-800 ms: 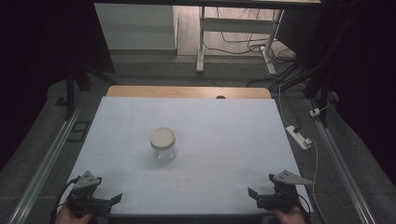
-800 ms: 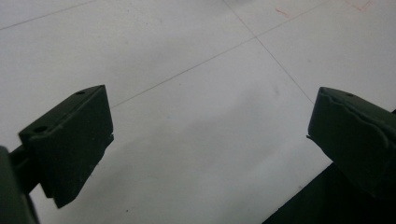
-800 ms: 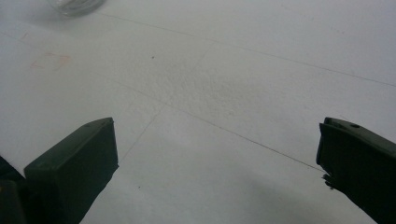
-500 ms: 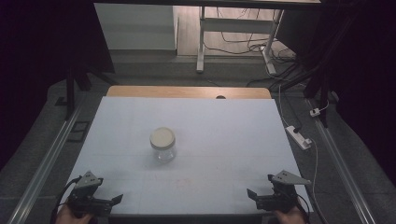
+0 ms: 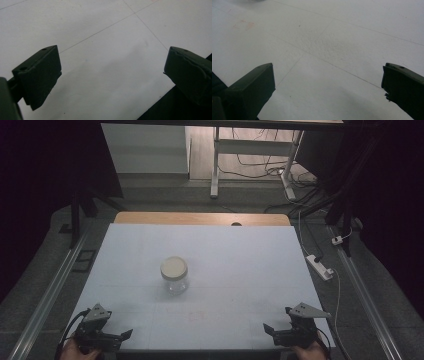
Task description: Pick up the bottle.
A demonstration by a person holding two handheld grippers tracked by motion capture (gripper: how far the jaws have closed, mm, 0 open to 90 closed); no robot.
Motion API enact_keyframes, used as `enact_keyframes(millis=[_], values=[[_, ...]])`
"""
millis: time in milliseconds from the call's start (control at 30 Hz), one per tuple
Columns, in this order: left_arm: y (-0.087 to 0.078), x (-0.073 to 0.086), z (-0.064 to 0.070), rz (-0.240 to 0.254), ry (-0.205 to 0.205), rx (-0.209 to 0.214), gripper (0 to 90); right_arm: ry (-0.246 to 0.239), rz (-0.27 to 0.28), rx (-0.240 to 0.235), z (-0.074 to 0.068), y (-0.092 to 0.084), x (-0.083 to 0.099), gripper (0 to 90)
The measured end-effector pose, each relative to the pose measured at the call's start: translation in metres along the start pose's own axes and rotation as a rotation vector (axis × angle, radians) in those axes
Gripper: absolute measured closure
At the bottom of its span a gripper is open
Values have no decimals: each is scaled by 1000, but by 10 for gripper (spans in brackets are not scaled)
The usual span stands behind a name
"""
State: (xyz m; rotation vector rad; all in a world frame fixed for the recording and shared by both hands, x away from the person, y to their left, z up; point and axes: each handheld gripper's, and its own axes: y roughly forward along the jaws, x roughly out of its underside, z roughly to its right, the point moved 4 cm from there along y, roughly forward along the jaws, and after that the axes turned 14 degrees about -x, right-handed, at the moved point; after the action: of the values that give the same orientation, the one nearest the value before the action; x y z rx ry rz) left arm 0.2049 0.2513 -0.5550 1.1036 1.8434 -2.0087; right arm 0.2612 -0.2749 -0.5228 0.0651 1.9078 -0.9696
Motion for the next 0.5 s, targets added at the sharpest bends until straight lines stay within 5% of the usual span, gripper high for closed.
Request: enact_keyframes(millis=[333,500], values=[[0,-1,0,-2,1,-16,2,-1,-7,-4,0,1,0,0],[-2,-2,0,25,-8,11,0,-3,-11,-5,0,1,0,0]])
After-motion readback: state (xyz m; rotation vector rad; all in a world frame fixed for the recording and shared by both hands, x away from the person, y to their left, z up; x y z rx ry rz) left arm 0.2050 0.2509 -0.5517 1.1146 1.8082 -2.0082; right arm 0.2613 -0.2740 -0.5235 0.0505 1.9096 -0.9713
